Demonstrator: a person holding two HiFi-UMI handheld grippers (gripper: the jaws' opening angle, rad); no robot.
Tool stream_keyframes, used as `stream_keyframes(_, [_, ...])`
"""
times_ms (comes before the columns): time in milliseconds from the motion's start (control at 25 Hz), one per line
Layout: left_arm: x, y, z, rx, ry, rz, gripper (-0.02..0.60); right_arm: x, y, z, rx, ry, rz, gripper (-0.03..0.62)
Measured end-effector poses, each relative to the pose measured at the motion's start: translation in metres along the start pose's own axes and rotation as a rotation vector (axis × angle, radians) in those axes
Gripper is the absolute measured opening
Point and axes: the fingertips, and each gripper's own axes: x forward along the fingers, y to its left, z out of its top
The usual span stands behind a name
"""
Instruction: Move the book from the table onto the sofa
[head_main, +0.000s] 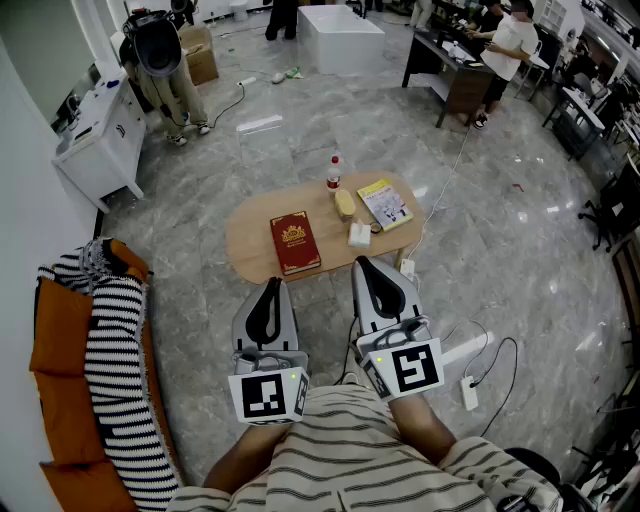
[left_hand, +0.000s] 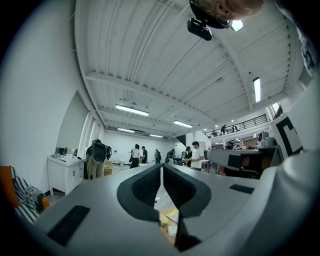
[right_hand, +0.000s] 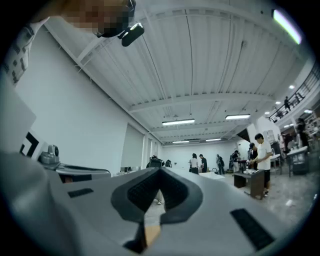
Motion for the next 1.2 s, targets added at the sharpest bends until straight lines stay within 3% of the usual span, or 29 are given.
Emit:
stream_keyframes(440, [0.009, -0.025, -0.004, 0.006, 0.019, 0.028, 0.02, -0.006, -0.024, -0.007, 0.045, 0.016, 0.048, 0.013])
stream_keyframes(840, [0.018, -0.068, -0.041, 0.009, 0.081, 0.088, 0.018, -0.018, -0.066, -0.033, 0.06, 0.041, 0.081, 0.013])
stream_keyframes(1200, [0.048, -0.061, -0.066, -0.013, 0.153, 0.105, 0.018, 0.011, -0.085, -0.06, 0.097, 0.102, 0.091, 0.013])
